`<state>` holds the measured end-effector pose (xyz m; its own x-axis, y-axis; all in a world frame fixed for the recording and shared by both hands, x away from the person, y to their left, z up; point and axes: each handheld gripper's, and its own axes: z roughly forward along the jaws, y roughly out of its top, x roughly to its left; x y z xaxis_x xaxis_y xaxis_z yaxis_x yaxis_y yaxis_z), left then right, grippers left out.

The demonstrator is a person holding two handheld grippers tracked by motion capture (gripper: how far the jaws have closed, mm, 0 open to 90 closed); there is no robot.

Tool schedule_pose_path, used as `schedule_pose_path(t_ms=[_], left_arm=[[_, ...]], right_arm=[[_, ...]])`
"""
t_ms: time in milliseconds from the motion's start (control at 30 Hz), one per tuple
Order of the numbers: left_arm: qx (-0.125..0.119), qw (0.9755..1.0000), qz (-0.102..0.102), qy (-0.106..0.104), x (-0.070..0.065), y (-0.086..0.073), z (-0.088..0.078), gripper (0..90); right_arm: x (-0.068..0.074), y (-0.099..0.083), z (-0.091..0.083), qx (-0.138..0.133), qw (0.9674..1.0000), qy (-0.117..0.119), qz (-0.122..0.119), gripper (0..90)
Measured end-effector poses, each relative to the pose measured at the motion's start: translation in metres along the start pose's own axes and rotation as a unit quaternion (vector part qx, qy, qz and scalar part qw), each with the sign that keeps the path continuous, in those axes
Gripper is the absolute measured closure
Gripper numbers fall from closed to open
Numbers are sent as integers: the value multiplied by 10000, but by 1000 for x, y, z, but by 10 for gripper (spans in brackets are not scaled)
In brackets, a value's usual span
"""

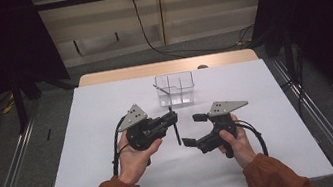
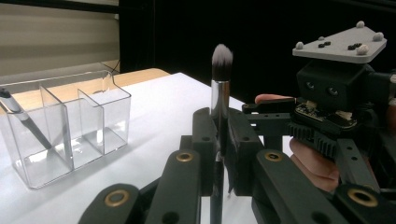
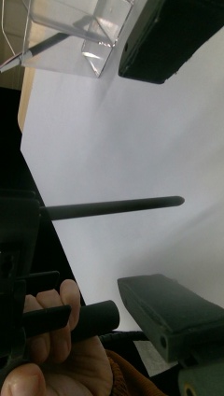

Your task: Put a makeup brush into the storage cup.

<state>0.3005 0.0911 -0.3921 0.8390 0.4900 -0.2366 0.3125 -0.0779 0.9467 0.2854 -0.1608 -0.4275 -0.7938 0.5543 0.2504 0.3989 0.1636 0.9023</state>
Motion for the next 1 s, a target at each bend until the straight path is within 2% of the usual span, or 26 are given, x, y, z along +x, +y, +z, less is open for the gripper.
schedule_pose_path(t_ms=[100,233,500,833,1000], left_arm=[[-6,10000,4,35,1,1,-2,839],[-10,10000,-4,60,4,2,-5,838],[-14,9999,-39,114,5,2,-10,838],[33,9998,-51,213,11,2,-18,838],[57,9996,-54,266,16,2,-23,838]], right_arm=[[-1,-1,-3,-32,10000,-72,-21,27],[0,-2,-7,-181,9990,-396,32,27],[1,-7,-18,-324,9975,-622,-40,28],[-2,-20,-38,-444,9934,-1052,-57,20],[-6,-26,-51,-482,9900,-1324,-79,21]])
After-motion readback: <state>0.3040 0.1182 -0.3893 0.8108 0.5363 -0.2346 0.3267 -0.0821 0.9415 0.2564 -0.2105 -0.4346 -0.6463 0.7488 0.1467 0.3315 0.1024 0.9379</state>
